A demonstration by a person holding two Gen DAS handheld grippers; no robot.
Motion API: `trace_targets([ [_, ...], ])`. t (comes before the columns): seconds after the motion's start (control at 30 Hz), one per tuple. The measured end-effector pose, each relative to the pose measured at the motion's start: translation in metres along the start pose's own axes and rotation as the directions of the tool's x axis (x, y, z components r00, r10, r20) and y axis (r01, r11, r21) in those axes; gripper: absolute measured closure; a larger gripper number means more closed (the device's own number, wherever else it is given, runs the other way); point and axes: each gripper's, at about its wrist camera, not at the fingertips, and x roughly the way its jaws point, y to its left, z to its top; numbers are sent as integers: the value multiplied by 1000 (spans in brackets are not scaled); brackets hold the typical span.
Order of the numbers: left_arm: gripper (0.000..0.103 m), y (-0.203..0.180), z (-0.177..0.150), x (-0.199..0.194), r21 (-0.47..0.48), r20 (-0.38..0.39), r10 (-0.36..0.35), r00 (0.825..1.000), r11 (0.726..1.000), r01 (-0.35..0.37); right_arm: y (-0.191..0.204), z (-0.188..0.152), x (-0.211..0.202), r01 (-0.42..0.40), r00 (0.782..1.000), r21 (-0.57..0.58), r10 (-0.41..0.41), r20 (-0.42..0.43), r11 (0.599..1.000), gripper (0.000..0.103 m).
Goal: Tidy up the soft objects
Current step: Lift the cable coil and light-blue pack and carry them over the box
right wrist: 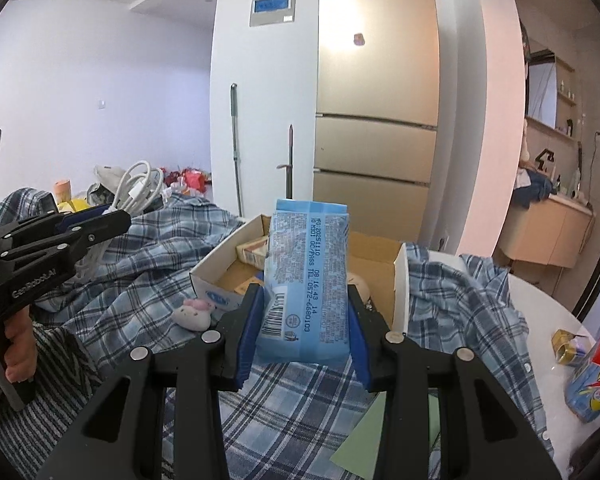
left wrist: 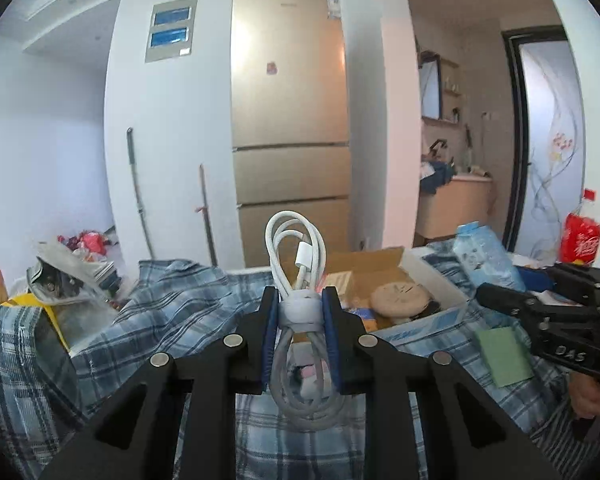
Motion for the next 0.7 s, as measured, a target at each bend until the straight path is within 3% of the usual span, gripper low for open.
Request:
trace_targets([
  [0.23, 80, -13, 12, -17, 22, 56, -10, 998, 1000, 9, -2, 9, -18, 61, 996, 7, -61, 63, 998, 64],
  [0.4, 80, -21, 36, -37, 16, 78, -78, 994, 997, 77, -2, 31, -48, 79, 986, 0, -78, 148, 997, 64],
  [0.7, 80, -38, 86, -66, 25, 195, -54, 979, 998, 50, -12, 84, -87, 94, 956, 54, -106, 274, 994, 64],
])
